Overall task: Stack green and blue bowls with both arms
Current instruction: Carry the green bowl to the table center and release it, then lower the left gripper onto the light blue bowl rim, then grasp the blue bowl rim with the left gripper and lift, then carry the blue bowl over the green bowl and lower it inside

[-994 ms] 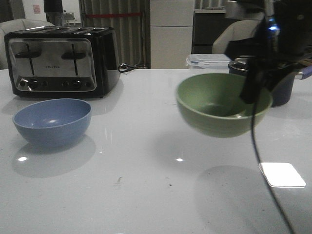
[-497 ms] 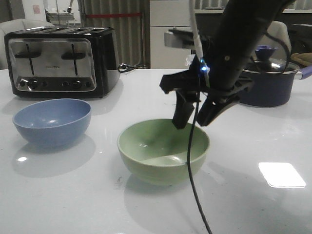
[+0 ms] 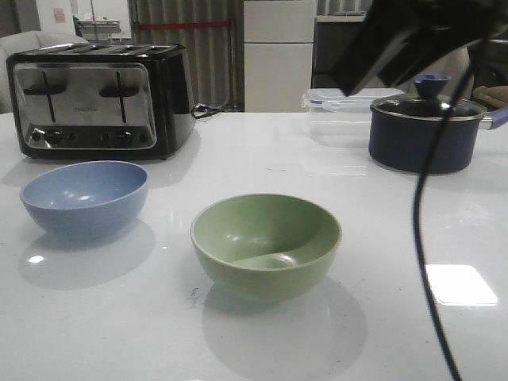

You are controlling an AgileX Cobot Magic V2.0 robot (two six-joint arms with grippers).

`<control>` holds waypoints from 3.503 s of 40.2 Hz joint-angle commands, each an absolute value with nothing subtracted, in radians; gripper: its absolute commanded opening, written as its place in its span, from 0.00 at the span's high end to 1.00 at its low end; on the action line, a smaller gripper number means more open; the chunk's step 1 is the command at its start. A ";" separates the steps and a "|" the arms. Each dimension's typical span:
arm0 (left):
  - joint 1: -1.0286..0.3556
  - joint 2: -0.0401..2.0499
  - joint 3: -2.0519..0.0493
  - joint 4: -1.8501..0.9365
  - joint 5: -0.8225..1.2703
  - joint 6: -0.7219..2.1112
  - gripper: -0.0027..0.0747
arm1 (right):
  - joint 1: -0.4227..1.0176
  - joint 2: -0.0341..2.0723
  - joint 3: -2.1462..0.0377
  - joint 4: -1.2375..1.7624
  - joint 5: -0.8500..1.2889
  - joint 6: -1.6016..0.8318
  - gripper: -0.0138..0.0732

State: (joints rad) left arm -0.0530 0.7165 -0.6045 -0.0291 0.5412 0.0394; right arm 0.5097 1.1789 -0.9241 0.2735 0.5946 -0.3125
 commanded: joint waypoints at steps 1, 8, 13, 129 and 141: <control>-0.059 0.718 -0.632 -0.040 0.468 0.039 0.35 | 0.510 1.051 -0.877 0.272 0.538 -0.327 0.34; -0.059 0.718 -0.632 -0.040 0.483 0.041 0.35 | 0.510 0.902 -0.768 0.272 0.563 -0.325 0.34; -0.088 0.718 -0.632 -0.040 0.495 0.047 0.35 | 0.510 0.825 -0.709 0.272 0.573 -0.325 0.34; -0.601 1.607 -1.313 -0.267 0.656 0.109 0.84 | 0.510 0.805 -0.686 0.272 0.573 -0.325 0.34; -0.615 1.743 -1.313 -0.296 0.593 0.109 0.84 | 0.510 0.805 -0.686 0.272 0.573 -0.325 0.34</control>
State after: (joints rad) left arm -0.6074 1.7663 -1.2784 -0.2668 0.6578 0.1071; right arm 0.5097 0.8121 -0.6586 0.2728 0.6354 -0.3125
